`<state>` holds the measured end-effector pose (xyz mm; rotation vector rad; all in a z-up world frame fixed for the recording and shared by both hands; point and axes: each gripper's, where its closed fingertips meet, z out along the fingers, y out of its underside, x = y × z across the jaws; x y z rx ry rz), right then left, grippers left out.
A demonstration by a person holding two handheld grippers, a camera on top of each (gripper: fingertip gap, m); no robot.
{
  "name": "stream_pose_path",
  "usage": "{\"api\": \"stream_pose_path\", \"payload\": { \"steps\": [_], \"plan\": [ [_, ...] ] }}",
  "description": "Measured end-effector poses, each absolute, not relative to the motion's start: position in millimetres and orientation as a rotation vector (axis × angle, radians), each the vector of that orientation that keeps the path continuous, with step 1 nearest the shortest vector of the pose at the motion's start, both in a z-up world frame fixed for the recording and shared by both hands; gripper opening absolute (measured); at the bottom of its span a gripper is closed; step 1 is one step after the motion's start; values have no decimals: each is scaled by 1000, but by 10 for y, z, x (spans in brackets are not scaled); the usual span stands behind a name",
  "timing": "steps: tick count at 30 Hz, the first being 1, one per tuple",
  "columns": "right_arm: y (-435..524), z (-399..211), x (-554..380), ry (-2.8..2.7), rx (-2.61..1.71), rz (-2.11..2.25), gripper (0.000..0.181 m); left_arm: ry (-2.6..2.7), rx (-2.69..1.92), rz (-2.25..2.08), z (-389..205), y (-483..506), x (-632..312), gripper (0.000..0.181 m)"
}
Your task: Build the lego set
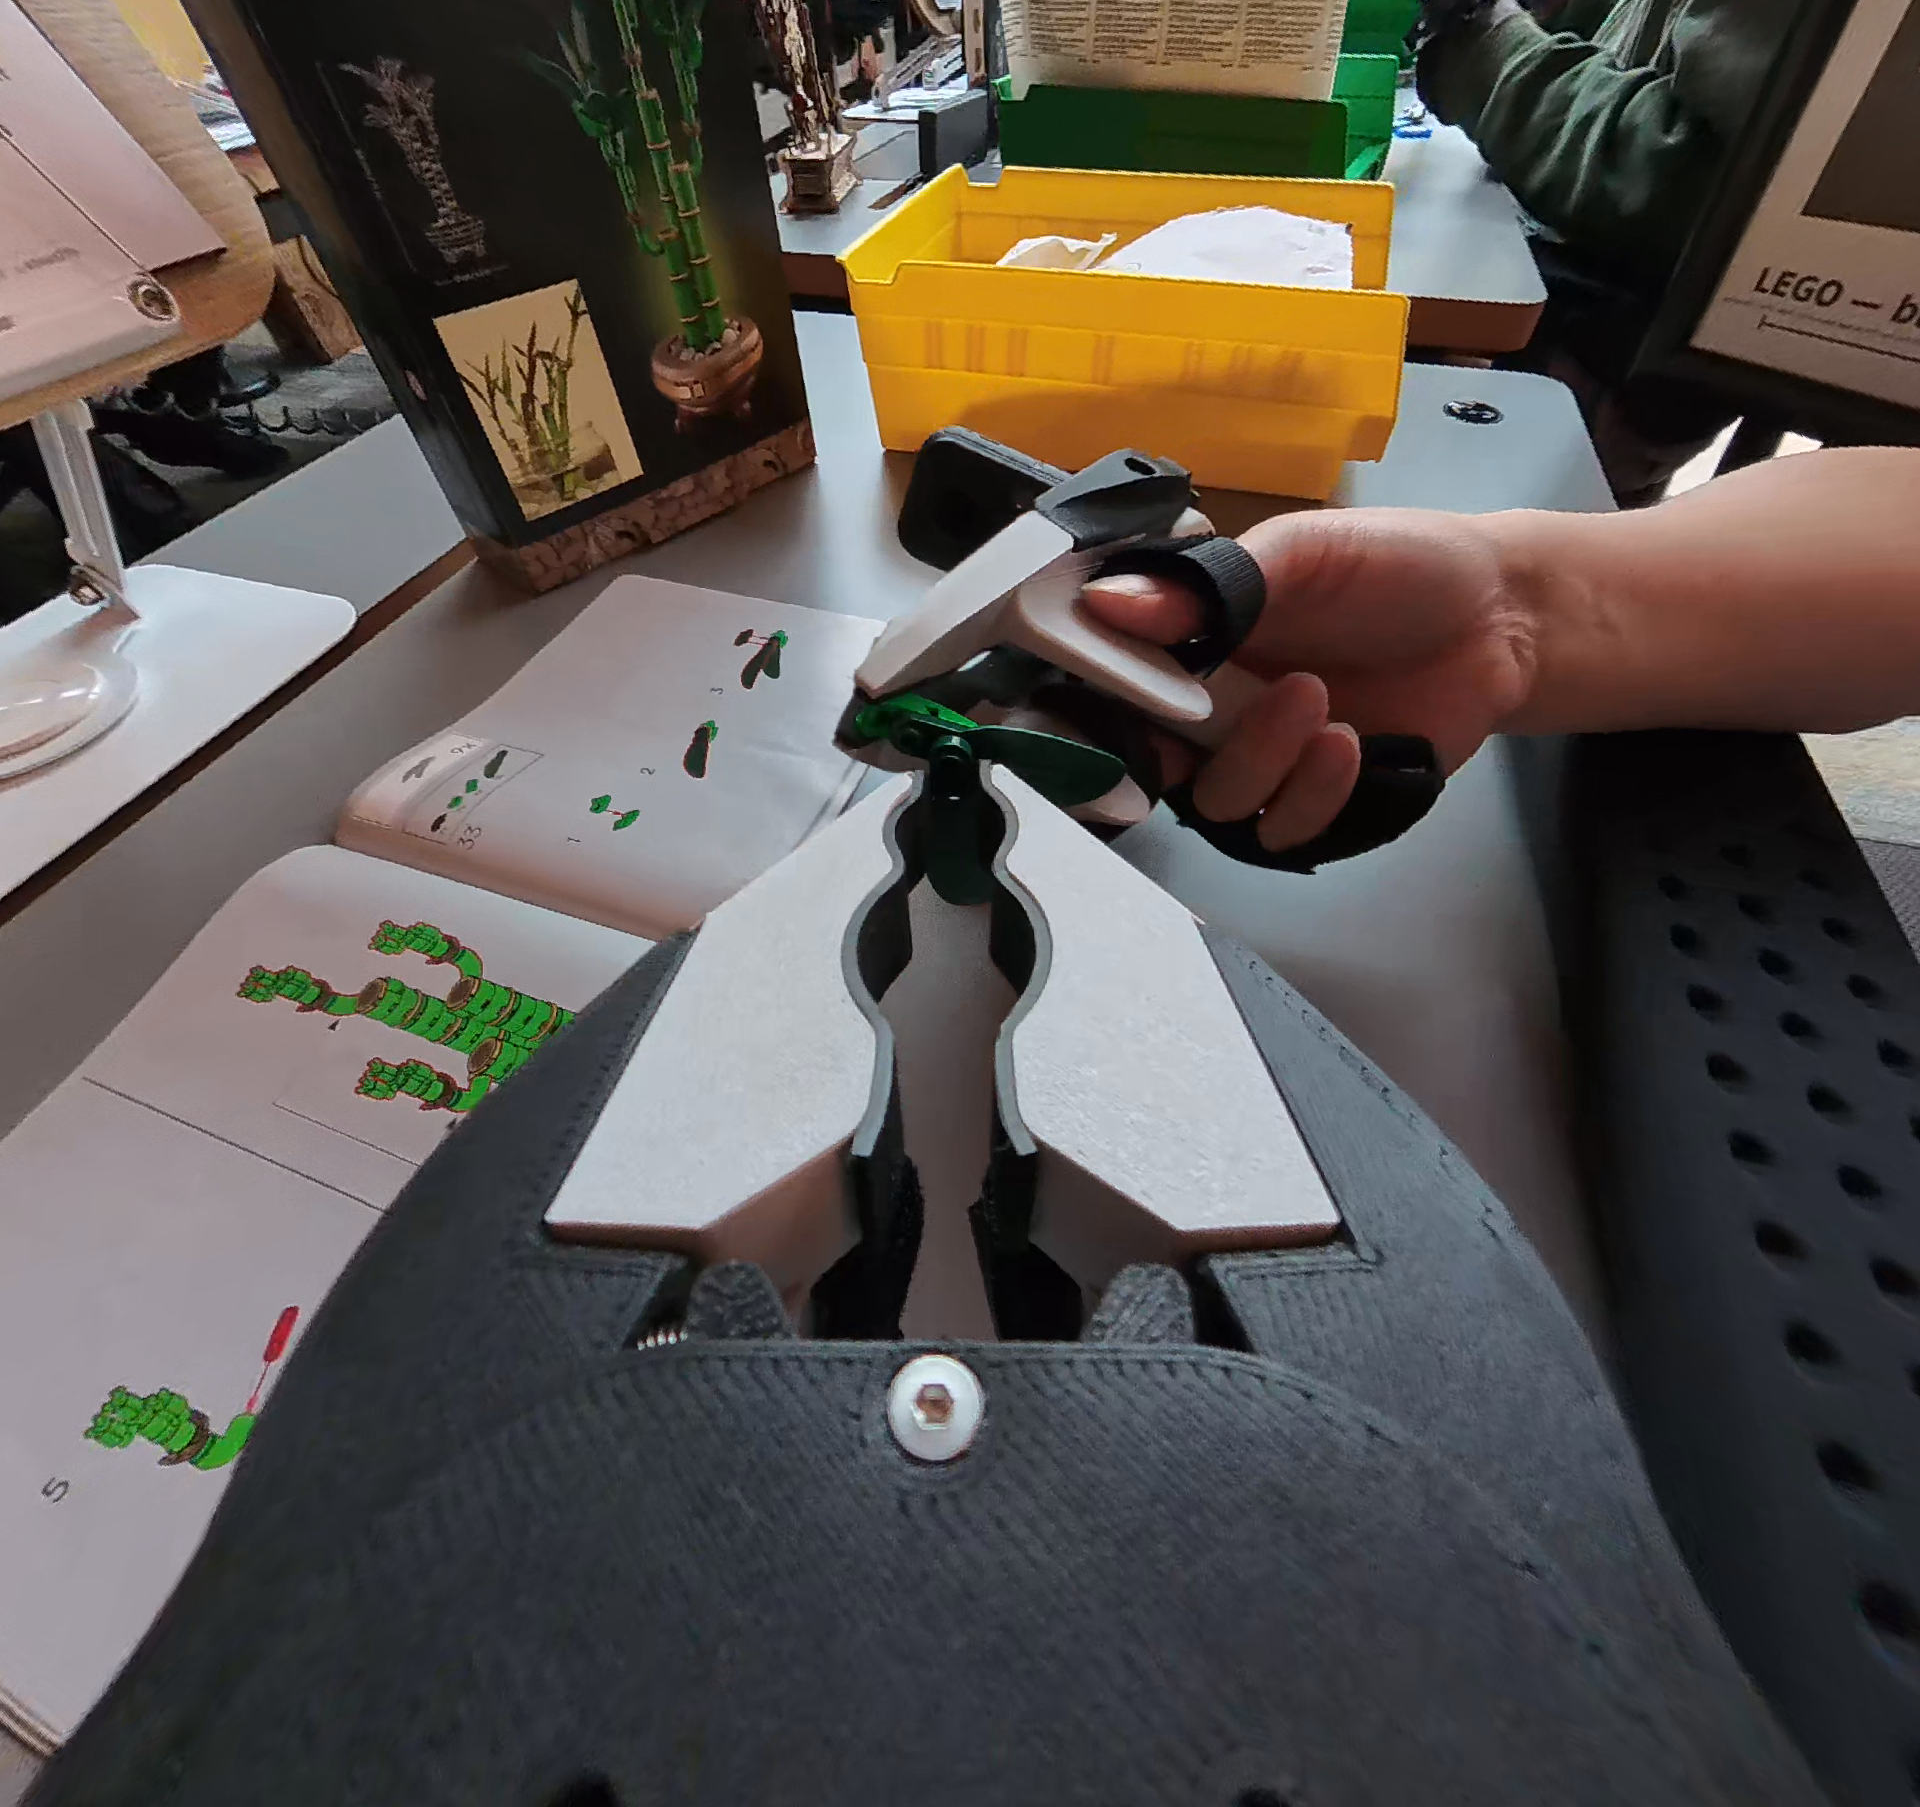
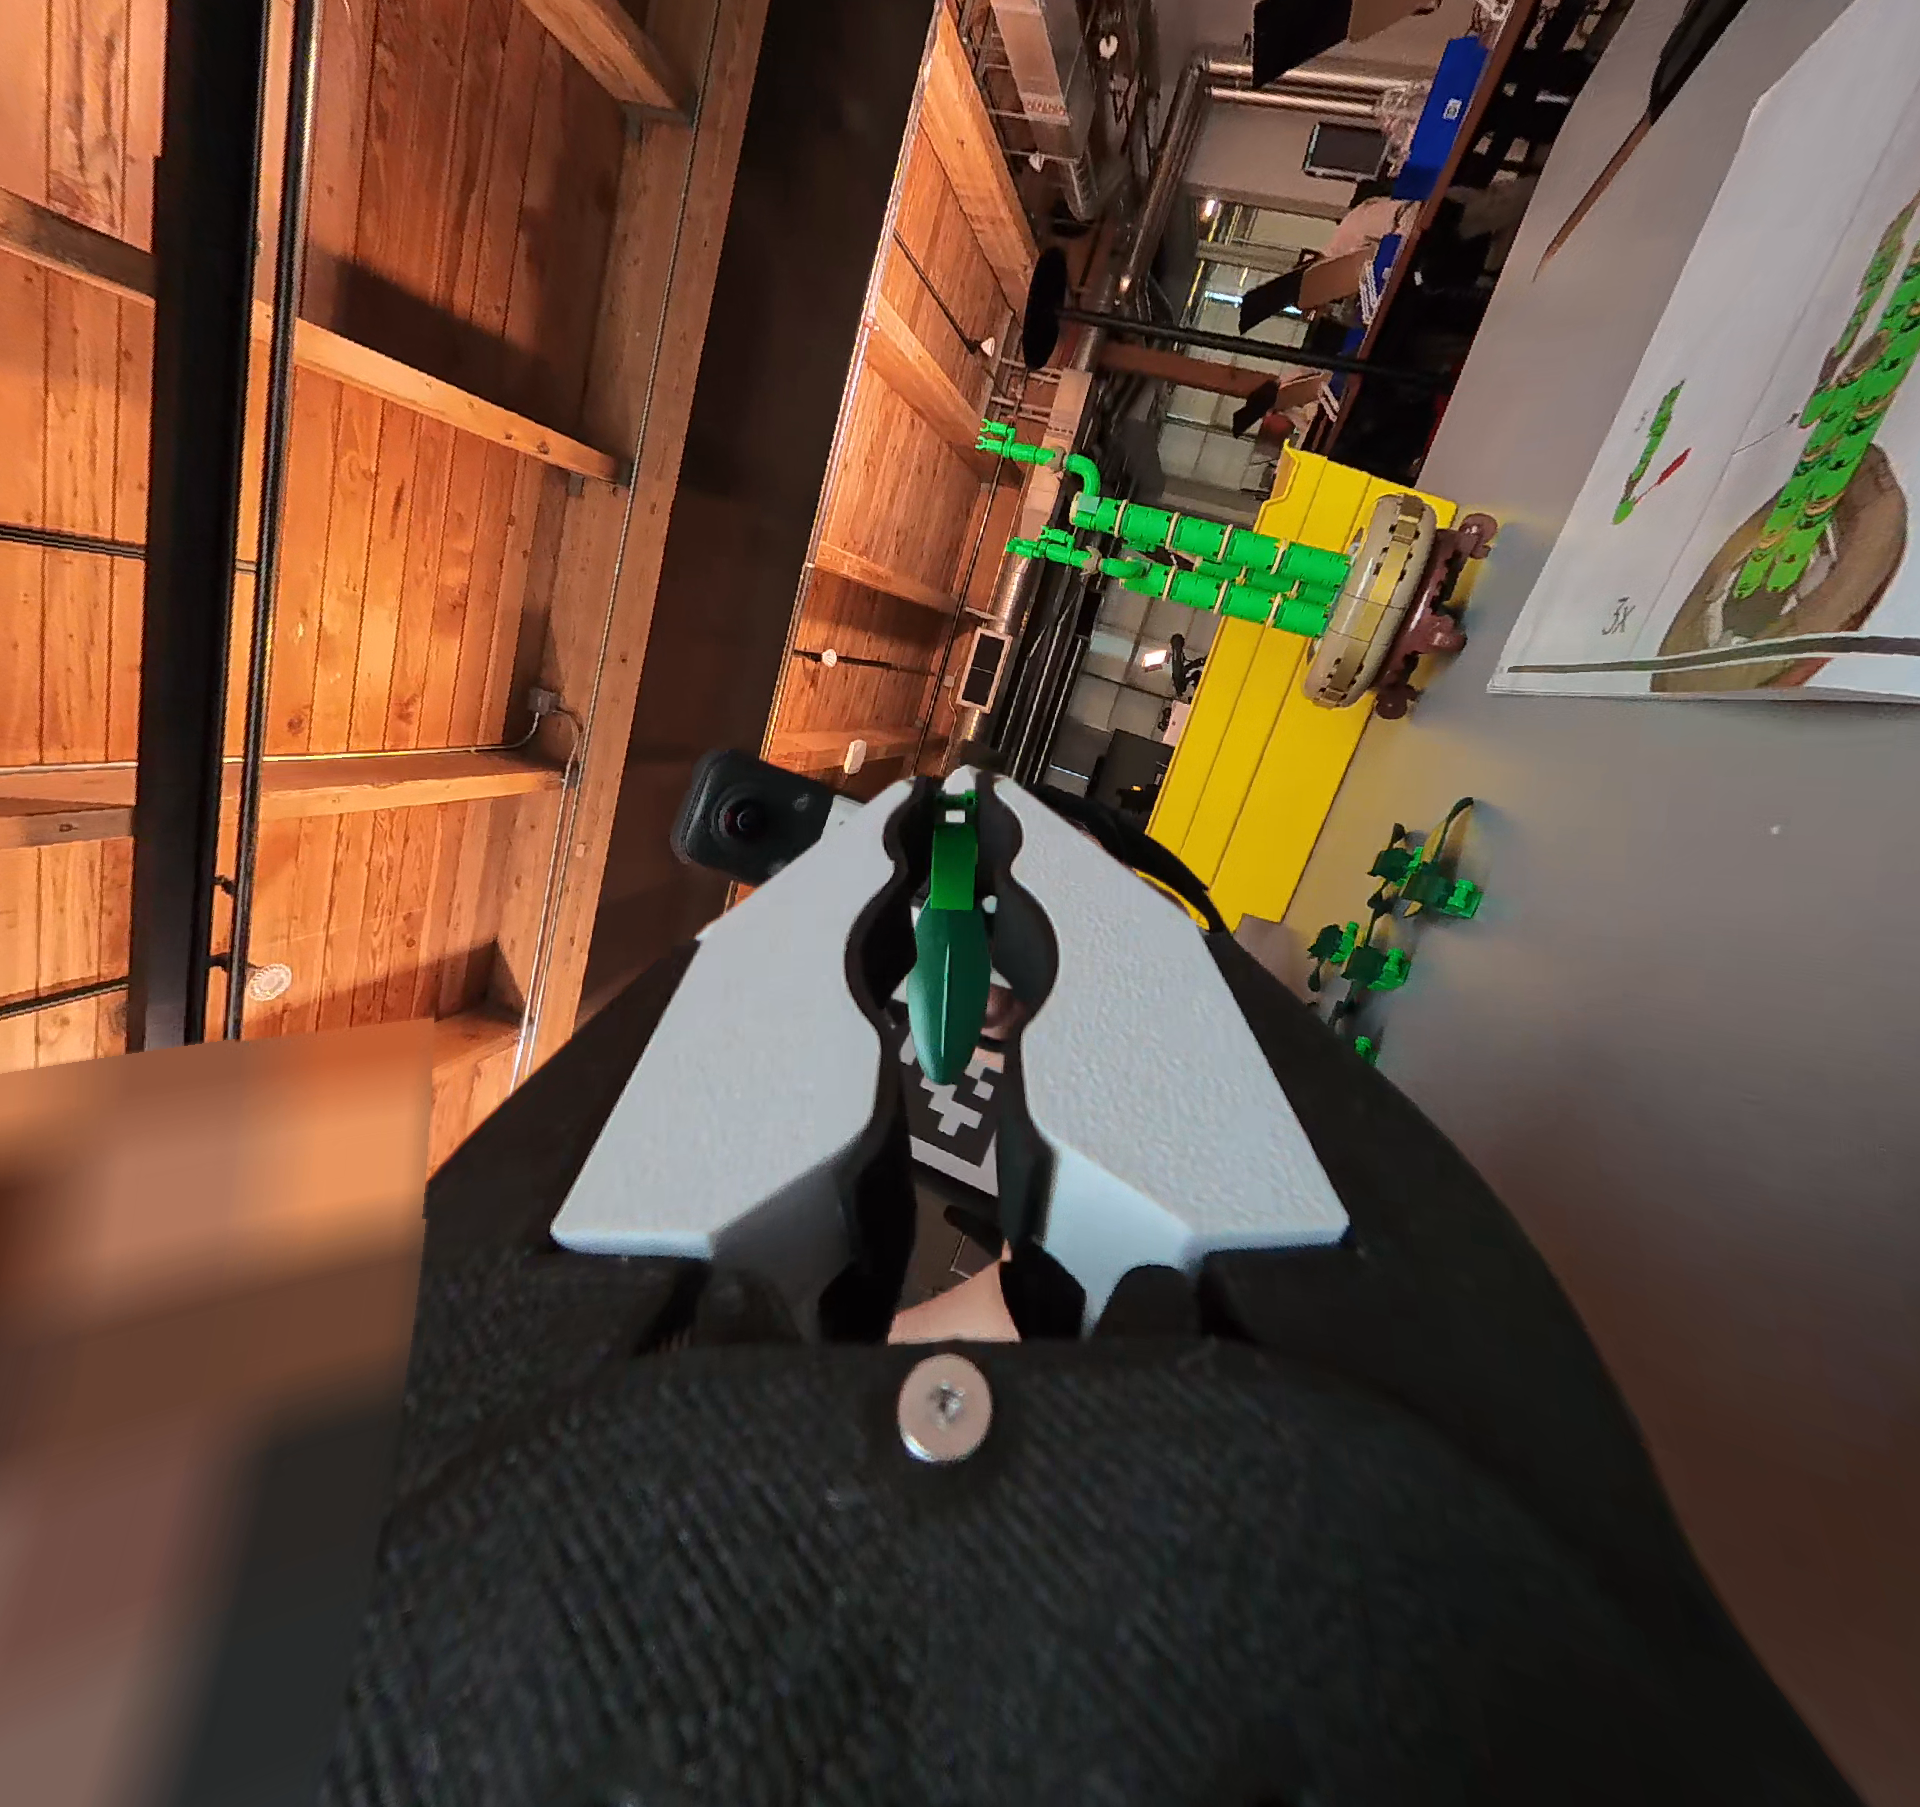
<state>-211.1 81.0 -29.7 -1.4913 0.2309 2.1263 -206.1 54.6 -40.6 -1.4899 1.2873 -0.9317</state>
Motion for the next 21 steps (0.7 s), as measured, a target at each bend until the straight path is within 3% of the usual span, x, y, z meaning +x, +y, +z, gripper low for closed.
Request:
{"api": "stream_pose_path", "payload": {
  "steps": [21],
  "plan": [
    [816,-317,-2133,347,-1429,2206,5,1398,-1396,-633,-457,563,-2071,6]
  ]
}}
